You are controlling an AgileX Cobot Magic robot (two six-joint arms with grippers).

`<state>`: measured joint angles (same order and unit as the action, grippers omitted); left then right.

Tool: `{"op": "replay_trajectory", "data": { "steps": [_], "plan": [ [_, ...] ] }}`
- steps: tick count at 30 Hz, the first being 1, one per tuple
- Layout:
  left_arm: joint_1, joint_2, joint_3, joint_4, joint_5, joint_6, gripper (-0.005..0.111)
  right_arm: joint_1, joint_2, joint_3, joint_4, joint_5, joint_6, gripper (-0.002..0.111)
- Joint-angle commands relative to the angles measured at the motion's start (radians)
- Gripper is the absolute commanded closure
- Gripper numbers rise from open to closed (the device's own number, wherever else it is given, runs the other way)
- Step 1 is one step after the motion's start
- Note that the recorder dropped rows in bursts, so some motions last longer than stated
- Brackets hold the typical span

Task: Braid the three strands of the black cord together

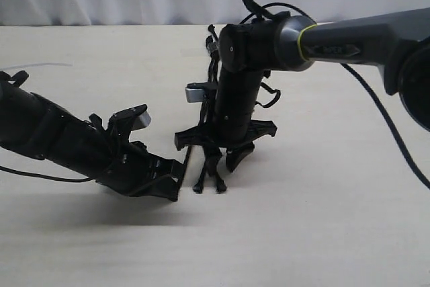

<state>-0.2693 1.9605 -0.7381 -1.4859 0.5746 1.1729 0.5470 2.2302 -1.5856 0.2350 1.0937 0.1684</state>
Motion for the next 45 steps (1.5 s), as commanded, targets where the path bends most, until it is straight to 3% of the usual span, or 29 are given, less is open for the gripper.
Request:
{"op": "replay_trajectory", "data": {
  "steps": [1,5,7,12,17,21,25,29,40,45],
  "plan": [
    [-0.011,-0.052,0.015,0.037,-0.037,0.001,0.107,-0.066,-0.083,-0.006,-0.016,0.003,0.005,0.07],
    [-0.011,-0.157,0.015,0.087,-0.078,-0.029,0.107,-0.114,-0.15,0.004,-0.029,0.021,0.005,0.07],
    [-0.011,-0.227,0.015,0.196,-0.125,-0.144,0.107,-0.132,-0.191,0.025,-0.055,0.021,0.005,0.074],
    [0.019,-0.413,0.015,0.548,-0.17,-0.448,0.107,-0.167,-0.31,0.128,-0.091,-0.034,0.005,0.101],
    [0.157,-0.576,0.015,1.05,-0.062,-0.814,0.107,-0.202,-0.465,0.297,-0.144,-0.117,0.005,0.104],
    [0.279,-0.688,0.015,1.324,0.051,-1.033,0.107,-0.246,-0.608,0.452,-0.189,-0.194,0.005,0.104],
    [0.352,-0.804,0.015,1.368,0.164,-1.08,0.107,-0.266,-0.761,0.596,-0.318,-0.239,0.005,0.104],
    [0.355,-0.956,0.015,1.395,0.24,-1.093,0.107,-0.266,-0.957,0.729,-0.412,-0.291,0.005,0.104],
    [0.355,-1.444,0.167,1.395,0.208,-1.095,0.107,-0.266,-1.619,1.113,-0.447,-0.514,0.005,0.104],
    [0.355,-1.561,0.2,1.399,0.201,-1.095,0.107,-0.266,-1.863,1.231,-0.471,-0.585,0.005,0.104]
  ]
}}
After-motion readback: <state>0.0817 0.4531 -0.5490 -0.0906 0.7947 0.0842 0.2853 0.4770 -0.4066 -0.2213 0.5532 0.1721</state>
